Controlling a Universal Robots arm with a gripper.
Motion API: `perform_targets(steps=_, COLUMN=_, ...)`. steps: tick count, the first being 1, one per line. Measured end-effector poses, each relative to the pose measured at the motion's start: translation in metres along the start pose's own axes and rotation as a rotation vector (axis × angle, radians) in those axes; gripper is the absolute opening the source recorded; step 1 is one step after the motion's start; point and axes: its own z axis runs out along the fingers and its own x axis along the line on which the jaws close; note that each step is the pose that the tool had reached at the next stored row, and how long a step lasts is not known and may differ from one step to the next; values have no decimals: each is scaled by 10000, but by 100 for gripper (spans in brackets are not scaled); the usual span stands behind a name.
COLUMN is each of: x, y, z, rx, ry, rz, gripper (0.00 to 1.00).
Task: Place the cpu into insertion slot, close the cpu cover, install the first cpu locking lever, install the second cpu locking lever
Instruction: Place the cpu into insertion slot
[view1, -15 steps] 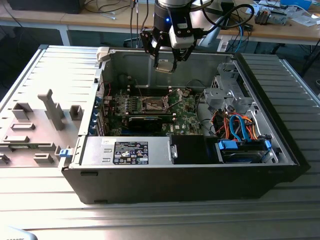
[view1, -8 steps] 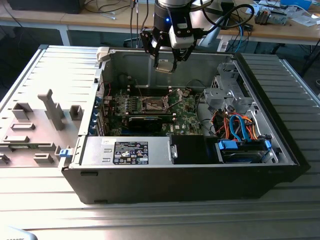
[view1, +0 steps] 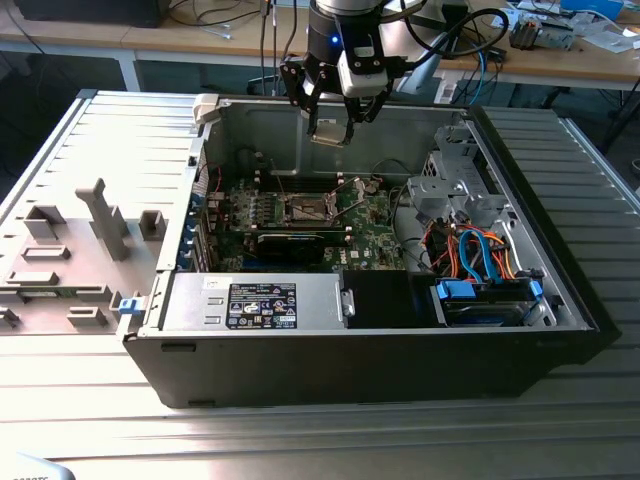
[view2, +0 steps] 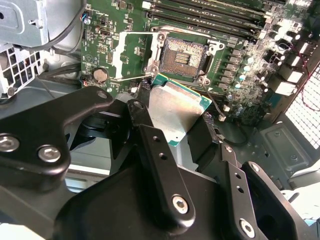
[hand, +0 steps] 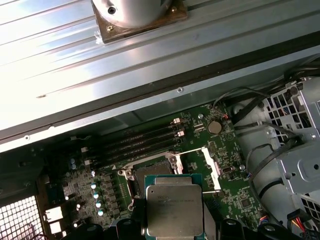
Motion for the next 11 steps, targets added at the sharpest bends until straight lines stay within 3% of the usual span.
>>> perform_targets(steps=11, x=0, y=0, z=0, rx=-2, ry=-6, rz=66, gripper=54)
